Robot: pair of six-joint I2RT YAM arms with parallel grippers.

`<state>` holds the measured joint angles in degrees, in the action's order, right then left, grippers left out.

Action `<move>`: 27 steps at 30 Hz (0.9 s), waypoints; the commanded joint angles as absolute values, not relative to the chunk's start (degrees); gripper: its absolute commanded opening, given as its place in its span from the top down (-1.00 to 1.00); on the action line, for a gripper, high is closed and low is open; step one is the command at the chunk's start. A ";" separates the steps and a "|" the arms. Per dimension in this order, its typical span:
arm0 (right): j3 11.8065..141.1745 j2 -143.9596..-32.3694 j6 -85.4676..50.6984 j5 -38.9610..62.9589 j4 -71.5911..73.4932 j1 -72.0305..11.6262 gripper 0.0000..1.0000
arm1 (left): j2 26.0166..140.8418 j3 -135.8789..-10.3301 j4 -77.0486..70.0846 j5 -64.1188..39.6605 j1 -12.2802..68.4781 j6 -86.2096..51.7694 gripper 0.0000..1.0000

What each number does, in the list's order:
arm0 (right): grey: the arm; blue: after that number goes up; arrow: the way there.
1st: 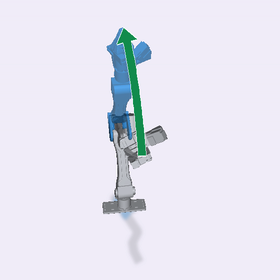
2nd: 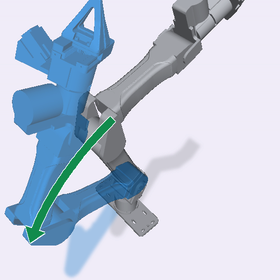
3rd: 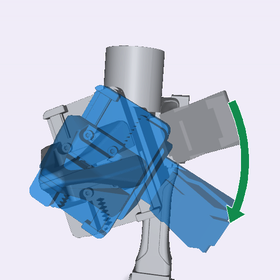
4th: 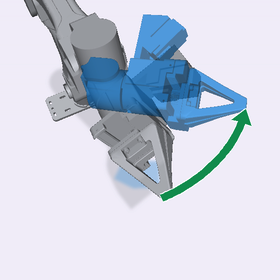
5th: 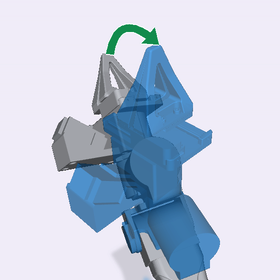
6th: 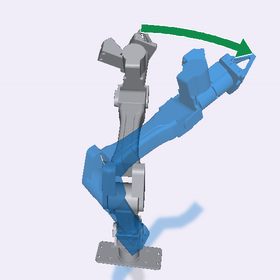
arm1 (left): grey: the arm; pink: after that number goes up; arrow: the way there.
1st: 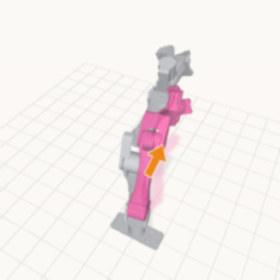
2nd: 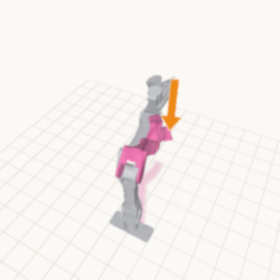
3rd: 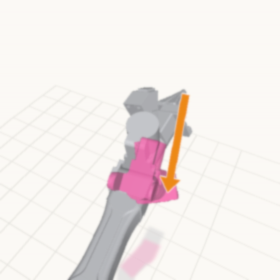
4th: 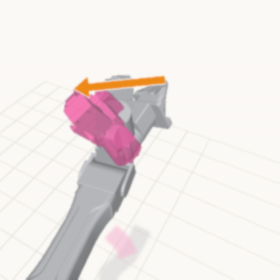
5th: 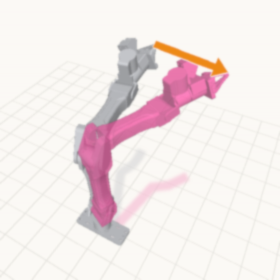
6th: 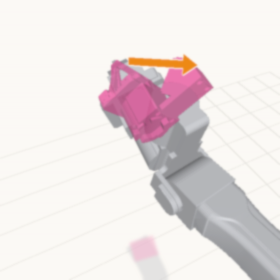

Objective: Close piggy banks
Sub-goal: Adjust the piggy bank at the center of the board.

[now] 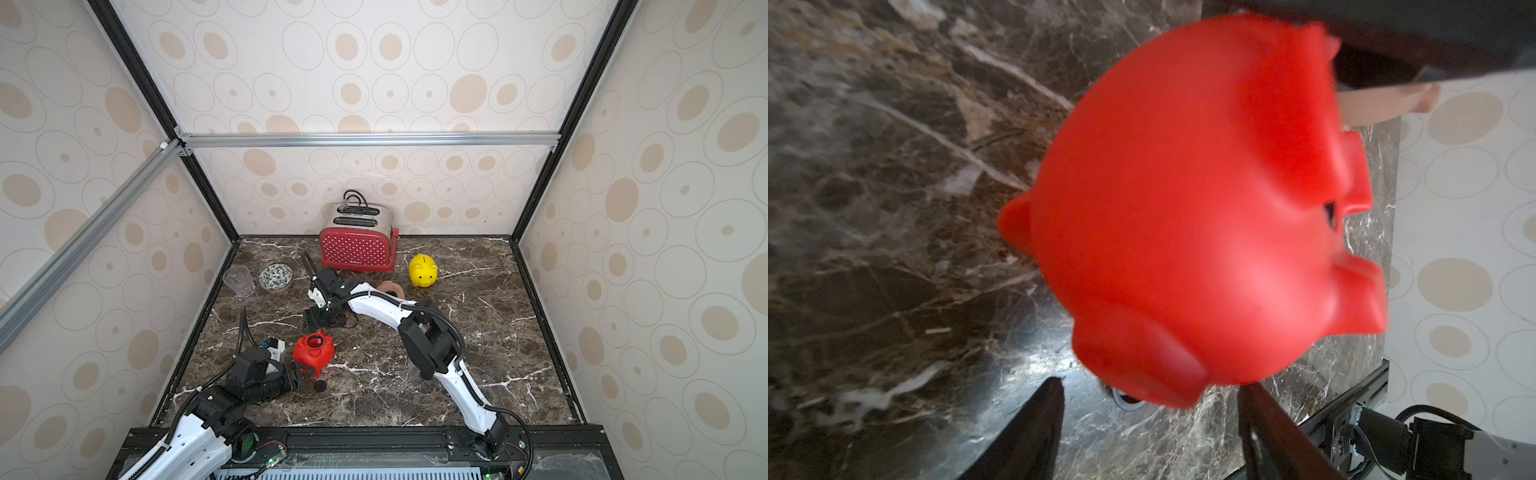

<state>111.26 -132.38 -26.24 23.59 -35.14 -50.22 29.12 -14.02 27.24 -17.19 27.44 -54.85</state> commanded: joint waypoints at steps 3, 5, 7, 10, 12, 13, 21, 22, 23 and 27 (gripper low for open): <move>109.64 -131.15 -24.18 20.71 -39.81 -50.23 -0.55 | 31.37 -14.54 25.94 -11.72 27.69 -54.08 -0.31; 109.03 -130.58 -23.99 19.94 -40.20 -50.11 -0.55 | 33.36 -15.25 25.27 -11.35 27.55 -53.62 -0.31; 108.49 -129.98 -23.85 19.51 -40.72 -50.03 -0.55 | 35.06 -15.79 24.88 -11.27 27.48 -53.03 -0.31; 107.28 -128.85 -23.56 18.84 -41.18 -49.79 -0.54 | 36.28 -16.13 24.62 -10.35 27.25 -52.47 -0.30; 105.86 -127.88 -23.47 18.64 -40.71 -49.66 -0.54 | 36.47 -16.28 24.54 -10.09 26.97 -52.31 -0.31; 105.28 -127.47 -23.47 18.63 -40.52 -49.57 -0.54 | 36.41 -16.34 24.76 -9.80 26.90 -52.21 -0.30; 102.59 -125.69 -23.47 18.28 -40.35 -49.24 -0.55 | 36.60 -17.03 24.31 -13.52 21.42 -50.23 -0.32; 102.36 -125.60 -23.47 18.37 -40.34 -49.18 -0.54 | 37.05 -17.33 23.84 -13.86 21.17 -50.14 -0.32; 102.17 -125.46 -23.40 18.30 -40.34 -49.14 -0.55 | 37.69 -17.98 23.90 -13.73 21.16 -49.90 -0.33; 101.87 -125.16 -23.38 18.11 -40.49 -48.95 -0.55 | 40.15 -20.06 23.59 -13.14 21.00 -48.97 -0.35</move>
